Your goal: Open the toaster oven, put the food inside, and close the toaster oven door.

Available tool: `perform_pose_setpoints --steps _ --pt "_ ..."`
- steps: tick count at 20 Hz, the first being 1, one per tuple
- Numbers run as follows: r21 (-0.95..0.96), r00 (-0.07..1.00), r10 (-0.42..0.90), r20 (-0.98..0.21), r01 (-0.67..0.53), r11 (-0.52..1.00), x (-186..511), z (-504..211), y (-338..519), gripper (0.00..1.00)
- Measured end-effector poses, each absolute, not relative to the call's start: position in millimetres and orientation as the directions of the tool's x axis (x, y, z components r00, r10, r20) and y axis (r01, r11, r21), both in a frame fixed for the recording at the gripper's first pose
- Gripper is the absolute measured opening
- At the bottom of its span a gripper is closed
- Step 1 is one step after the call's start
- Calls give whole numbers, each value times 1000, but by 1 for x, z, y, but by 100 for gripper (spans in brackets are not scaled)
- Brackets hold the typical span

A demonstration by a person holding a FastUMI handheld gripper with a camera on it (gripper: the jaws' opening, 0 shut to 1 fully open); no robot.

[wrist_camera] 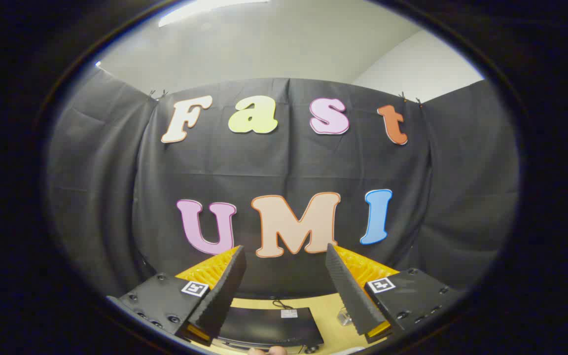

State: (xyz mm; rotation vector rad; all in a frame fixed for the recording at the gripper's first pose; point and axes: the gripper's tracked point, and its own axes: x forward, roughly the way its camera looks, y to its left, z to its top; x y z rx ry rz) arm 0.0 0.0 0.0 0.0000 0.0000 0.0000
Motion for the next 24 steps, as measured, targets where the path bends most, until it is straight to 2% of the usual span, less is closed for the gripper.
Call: perform_pose_setpoints --steps 8,17,20,24 --pt "-17 1000 -28 -6 28 999 0 -6 -10 100" --pt "-5 1000 -7 -5 7 1000 4 -17 -5 100" --pt "8 999 -10 -35 11 1000 11 -51 -5 100" --pt "14 989 -12 -146 14 1000 12 -129 4 100"
